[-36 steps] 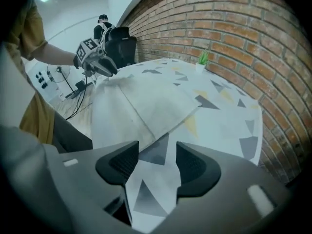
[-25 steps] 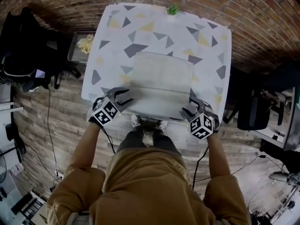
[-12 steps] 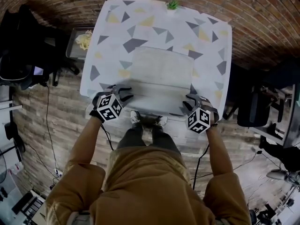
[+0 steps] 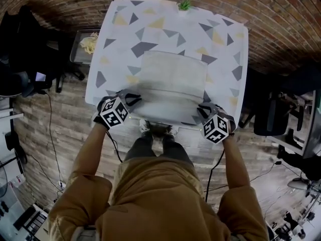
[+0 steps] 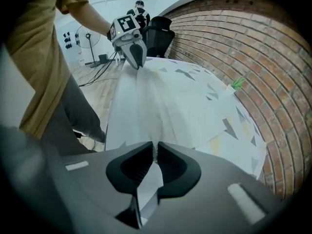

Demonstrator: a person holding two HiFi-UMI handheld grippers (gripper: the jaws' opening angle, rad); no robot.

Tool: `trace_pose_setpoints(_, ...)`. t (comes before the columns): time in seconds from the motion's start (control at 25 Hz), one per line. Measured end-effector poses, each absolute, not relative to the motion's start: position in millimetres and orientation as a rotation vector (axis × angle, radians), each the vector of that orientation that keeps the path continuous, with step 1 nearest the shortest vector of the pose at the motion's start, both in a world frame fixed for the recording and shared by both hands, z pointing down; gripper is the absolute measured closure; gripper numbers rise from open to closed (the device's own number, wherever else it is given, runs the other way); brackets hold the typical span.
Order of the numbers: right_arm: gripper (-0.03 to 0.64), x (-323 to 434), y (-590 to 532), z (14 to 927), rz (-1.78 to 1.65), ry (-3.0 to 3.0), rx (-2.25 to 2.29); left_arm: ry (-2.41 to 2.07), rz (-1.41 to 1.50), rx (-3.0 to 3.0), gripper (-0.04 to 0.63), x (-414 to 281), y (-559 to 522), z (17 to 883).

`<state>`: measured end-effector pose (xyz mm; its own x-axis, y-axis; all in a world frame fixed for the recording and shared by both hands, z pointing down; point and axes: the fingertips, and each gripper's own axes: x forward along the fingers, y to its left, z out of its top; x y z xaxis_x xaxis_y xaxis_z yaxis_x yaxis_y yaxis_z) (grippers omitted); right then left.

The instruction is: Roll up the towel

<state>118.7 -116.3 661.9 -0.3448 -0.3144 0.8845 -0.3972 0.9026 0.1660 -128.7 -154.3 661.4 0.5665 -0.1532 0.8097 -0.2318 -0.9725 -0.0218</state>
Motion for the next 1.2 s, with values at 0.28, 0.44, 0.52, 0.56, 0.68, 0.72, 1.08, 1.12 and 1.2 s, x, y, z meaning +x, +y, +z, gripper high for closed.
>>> trace_pose_setpoints(0.28,0.584,125,-149,638,0.321,-2.041,0.535,-0.345,1.244,2.673,0.506,-126,-189,636)
trace_pose_setpoints(0.44,0.584,130,-181,632,0.392,-2.055,0.562,-0.367,1.224,2.645,0.506,-122,-214,635)
trace_pose_setpoints(0.52,0.583,133,-192,635,0.411,-2.040,0.571,-0.394,1.197,2.625,0.506,-121,-226,637)
trace_pose_setpoints(0.56,0.584,133,-197,638,0.417,-2.032,0.569,-0.411,1.184,2.617,0.506,-121,-233,640)
trace_pose_setpoints(0.68,0.583,134,-208,645,0.436,-2.019,0.574,-0.439,1.187,2.605,0.506,-123,-247,647)
trace_pose_setpoints(0.72,0.583,135,-211,646,0.445,-2.016,0.579,-0.440,1.193,2.604,0.506,-122,-250,648)
trace_pose_setpoints(1.08,0.570,138,-230,662,0.396,-1.949,0.755,-0.587,1.214,2.554,0.503,-122,-266,663)
trace_pose_setpoints(1.12,0.538,141,-230,666,0.375,-1.931,0.784,-0.625,1.218,2.551,0.490,-122,-268,665)
trace_pose_setpoints(1.2,0.510,145,-232,668,0.328,-1.909,0.837,-0.718,1.208,2.552,0.449,-126,-275,665)
